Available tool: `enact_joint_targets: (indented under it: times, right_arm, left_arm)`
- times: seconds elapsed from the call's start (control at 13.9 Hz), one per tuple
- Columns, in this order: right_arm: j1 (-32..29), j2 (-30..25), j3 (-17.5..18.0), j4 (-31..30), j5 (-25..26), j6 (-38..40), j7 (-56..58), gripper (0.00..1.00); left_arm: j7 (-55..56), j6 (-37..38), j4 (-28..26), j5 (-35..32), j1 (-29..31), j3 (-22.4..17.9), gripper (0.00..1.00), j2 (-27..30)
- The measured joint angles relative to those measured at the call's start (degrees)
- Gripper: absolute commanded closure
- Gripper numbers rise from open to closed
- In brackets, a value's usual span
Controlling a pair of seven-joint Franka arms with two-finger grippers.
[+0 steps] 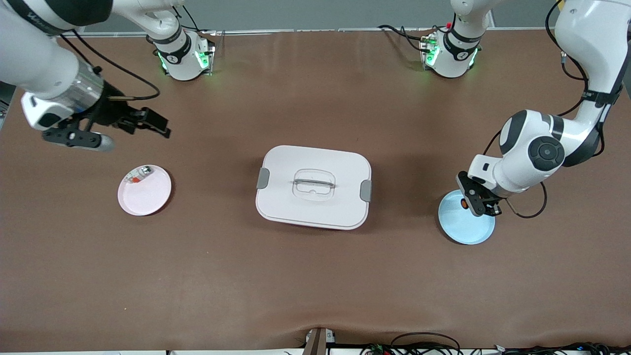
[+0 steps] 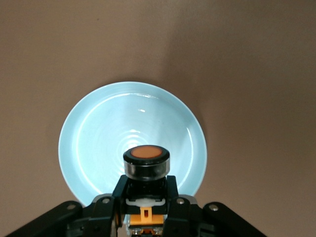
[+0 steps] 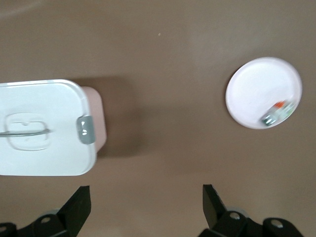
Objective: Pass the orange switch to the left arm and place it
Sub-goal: 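Lower the switch with the left gripper onto the light-blue plate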
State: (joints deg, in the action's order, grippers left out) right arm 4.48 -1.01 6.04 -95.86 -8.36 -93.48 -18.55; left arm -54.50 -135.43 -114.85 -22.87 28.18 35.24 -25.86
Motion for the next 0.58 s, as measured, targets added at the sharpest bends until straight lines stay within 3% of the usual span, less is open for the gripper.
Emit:
enact_joint_targets:
  times: [0.36,0.58]
  right_arm:
    - [-3.45,-1.11,-6.99,0.03,1.9,0.01,15.37,0.0]
    - [-5.21,-1.59,-8.34,0.9,3.33,-0.08,18.75,0.0]
  left_arm:
    - [-0.08,-5.33,0.04,-8.56,1.36,-0.03,1.0,-5.55]
    - [-0.08,-6.83,0.18,-13.63,1.39,0.05,1.0,-7.27]
